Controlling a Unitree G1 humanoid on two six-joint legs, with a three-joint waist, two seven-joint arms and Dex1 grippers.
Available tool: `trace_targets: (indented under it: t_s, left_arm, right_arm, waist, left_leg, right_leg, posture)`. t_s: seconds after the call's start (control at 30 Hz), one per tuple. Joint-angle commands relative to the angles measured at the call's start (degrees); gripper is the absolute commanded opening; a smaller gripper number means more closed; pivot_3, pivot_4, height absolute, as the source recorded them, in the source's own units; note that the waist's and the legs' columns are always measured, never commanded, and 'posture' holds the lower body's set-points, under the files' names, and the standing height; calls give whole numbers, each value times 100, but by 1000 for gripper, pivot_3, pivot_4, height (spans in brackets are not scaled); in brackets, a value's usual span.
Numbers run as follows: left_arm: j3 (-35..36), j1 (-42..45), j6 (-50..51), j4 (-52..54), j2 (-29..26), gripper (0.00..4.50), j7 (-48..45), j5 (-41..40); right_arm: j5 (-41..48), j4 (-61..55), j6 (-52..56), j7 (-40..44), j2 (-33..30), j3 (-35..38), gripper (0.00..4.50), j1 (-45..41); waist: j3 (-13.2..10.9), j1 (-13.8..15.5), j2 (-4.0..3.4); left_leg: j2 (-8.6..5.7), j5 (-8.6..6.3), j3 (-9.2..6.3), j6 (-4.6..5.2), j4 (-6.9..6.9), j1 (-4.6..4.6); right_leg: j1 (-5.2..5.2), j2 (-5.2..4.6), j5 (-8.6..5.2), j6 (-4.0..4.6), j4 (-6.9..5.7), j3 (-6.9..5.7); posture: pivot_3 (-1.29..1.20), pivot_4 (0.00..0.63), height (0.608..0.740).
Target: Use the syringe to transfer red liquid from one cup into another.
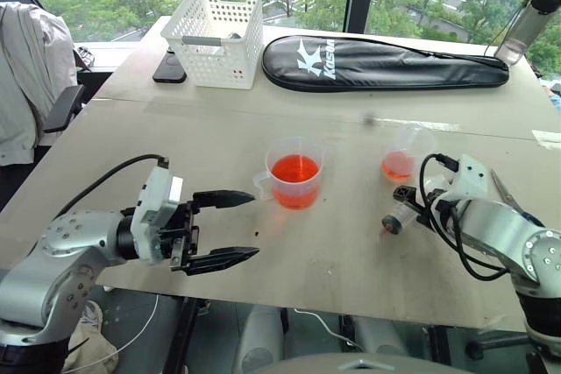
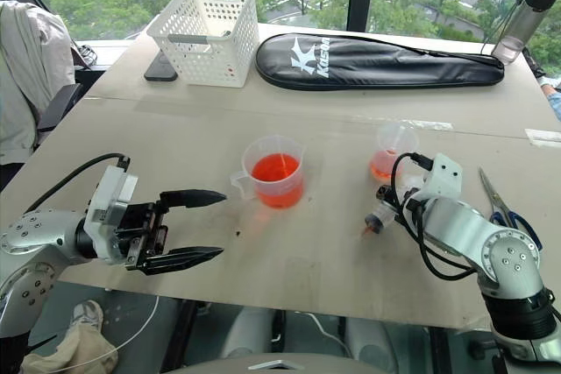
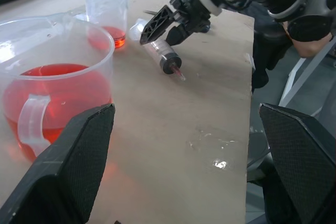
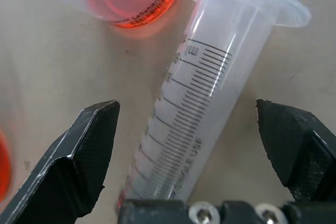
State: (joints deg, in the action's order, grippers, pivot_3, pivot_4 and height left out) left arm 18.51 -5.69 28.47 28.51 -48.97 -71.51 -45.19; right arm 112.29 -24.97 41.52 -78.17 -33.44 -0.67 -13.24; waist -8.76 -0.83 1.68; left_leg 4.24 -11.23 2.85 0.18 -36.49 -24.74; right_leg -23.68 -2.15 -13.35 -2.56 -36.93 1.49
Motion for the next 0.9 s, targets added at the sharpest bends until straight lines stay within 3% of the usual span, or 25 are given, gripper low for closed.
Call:
trace_targets:
  t_s: [0.03,0.1,0.2,0.27,0.47,0.63,0.73,0.9]
  left_arm:
    - [181,-53,-108,220,34,4500,77,-147]
    - [204,-129,-155,233,44,4500,72,-123]
    - [229,-203,-208,239,52,4500,67,-100]
    - [234,-219,-228,234,52,4500,73,-106]
    - [140,-132,-320,94,47,4500,-8,-60]
    - [-16,67,-352,-41,37,4500,-84,-41]
    - [-137,164,-413,-128,12,4500,-194,10]
    - [-333,378,-473,-241,24,4500,-270,76]
  right_arm:
    - [71,240,389,57,-94,-67,4009,-142]
    - [71,354,575,199,-175,-69,3353,-111]
    - [71,370,853,490,-519,90,1962,117]
    - [71,279,1007,746,-874,341,1468,450]
    - [71,-40,1314,1719,-2006,1358,1464,1816]
    - [71,-450,1635,3228,-2912,1646,1462,2577]
    - [-6,-562,2114,4094,-3631,1510,1458,2551]
    - [-1595,-545,2579,5585,-3981,989,1448,2325]
  waist:
    - [3,-3,3]
    - [7,-6,9]
    - [12,-15,11]
    - [16,27,14]
    - [30,173,18]
    - [40,148,12]
    - [36,79,1]
    - [37,47,3]
  left_leg:
    - [1,0,0,0,0,1]
    - [1,0,2,0,0,1]
    - [3,0,4,0,0,4]
    - [3,0,1,0,0,2]
    - [-4,-6,5,9,-1,-4]
    - [-1,-6,6,9,-5,3]
    - [3,-6,6,9,-6,8]
    - [3,-6,1,9,-5,1]
  right_leg:
    - [1,0,0,0,0,0]
    - [1,1,0,0,0,1]
    - [1,1,0,0,0,3]
    - [2,1,0,0,0,0]
    - [8,-16,-1,0,14,-3]
    - [12,-12,-1,-1,12,-3]
    - [11,-3,-1,-2,9,-1]
    - [4,0,-3,-4,12,-5]
  posture:
    - [0,150,724]
    - [0,150,724]
    - [0,150,724]
    - [0,150,724]
    - [0,150,724]
    - [0,150,724]
    - [0,150,724]
    - [0,150,724]
